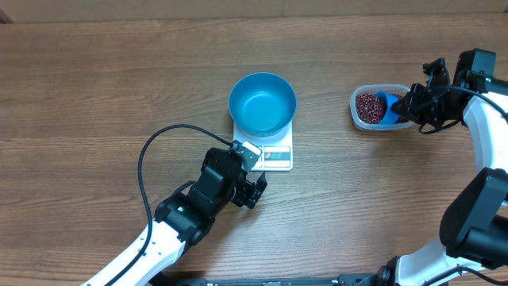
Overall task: Scoop item into bowl and weigh 150g on scale
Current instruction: 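Drag the scoop through the beans with the right gripper, then lift the filled scoop out of the container with the right gripper, then carry the filled scoop with the right gripper over the teal bowl, then tip the scoop with the right gripper to pour beans into the bowl, then move the empty scoop with the right gripper back to the bean container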
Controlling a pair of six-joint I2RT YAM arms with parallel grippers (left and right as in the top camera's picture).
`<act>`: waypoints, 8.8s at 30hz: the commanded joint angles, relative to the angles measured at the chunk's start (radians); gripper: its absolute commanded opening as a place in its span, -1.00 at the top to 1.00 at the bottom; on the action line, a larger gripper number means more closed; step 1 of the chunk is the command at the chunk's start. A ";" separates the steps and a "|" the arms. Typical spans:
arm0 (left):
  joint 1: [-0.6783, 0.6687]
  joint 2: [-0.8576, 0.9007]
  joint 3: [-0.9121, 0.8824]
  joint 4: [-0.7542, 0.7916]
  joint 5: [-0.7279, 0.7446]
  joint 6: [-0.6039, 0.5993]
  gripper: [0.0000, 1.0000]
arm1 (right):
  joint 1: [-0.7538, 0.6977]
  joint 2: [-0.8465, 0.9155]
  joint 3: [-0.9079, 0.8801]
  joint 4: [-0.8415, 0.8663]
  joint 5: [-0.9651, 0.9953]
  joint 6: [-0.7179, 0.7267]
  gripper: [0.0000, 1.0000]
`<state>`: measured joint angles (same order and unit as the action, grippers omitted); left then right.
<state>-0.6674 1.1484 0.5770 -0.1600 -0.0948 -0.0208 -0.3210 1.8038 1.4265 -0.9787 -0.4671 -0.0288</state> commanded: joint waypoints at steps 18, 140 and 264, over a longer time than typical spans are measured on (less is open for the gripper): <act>0.000 0.002 -0.006 0.003 -0.013 -0.009 -0.99 | -0.006 0.058 -0.014 -0.023 -0.029 0.163 0.93; 0.000 0.002 -0.006 0.003 -0.013 -0.009 -0.99 | -0.050 0.013 0.148 -0.086 -0.750 -0.021 0.93; 0.000 0.002 -0.006 0.000 -0.013 -0.009 -0.99 | 0.717 -0.320 0.190 0.071 1.087 0.089 0.93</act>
<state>-0.6674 1.1484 0.5770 -0.1604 -0.0948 -0.0208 0.4519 1.4952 1.5917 -0.9062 0.5468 0.0429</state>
